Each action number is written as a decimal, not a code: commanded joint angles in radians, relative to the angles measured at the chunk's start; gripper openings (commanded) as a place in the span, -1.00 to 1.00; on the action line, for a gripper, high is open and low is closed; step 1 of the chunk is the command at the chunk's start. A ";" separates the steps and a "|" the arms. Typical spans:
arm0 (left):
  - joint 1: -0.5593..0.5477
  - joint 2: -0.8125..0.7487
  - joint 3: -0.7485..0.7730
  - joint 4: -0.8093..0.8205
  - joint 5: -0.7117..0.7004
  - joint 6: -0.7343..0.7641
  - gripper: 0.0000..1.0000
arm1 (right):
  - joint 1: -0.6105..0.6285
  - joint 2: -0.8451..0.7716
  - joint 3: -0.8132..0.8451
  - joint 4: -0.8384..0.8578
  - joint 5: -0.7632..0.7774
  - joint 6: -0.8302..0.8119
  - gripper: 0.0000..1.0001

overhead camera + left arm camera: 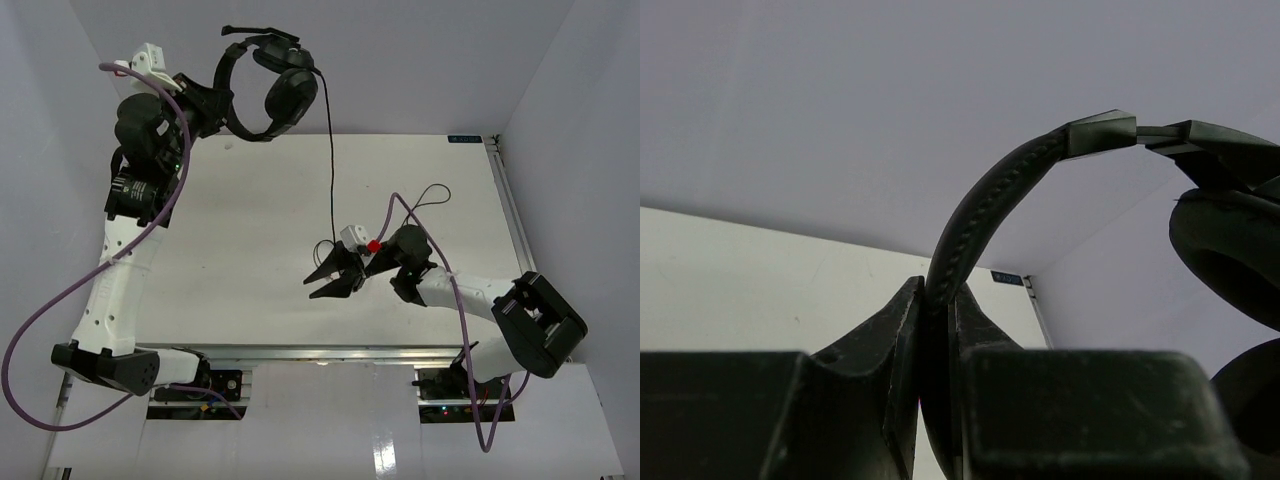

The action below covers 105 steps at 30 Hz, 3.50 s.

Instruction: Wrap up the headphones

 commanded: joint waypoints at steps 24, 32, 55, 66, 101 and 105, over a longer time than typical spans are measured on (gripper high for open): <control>0.092 0.262 -0.089 0.007 0.093 0.365 -1.00 | 0.009 -0.203 0.522 -1.716 1.007 -1.018 -0.85; -0.127 0.331 -0.297 0.038 0.040 0.571 -1.00 | 0.011 -0.207 0.653 -1.631 1.380 -1.134 -0.85; -0.333 -0.202 -0.647 0.018 0.382 0.480 -1.00 | -0.268 -0.011 0.819 -1.502 0.968 -0.875 -0.85; -0.333 -0.337 -0.536 -0.027 0.396 0.425 -1.00 | -0.389 0.146 0.822 -1.523 0.773 -0.712 -0.85; -0.324 0.147 0.141 0.336 -0.111 0.088 -1.00 | -0.213 0.101 0.425 -0.323 -0.221 0.393 -0.74; -0.295 0.163 0.157 0.338 -0.184 0.129 -1.00 | -0.208 0.079 0.358 -0.039 -0.229 0.618 -0.69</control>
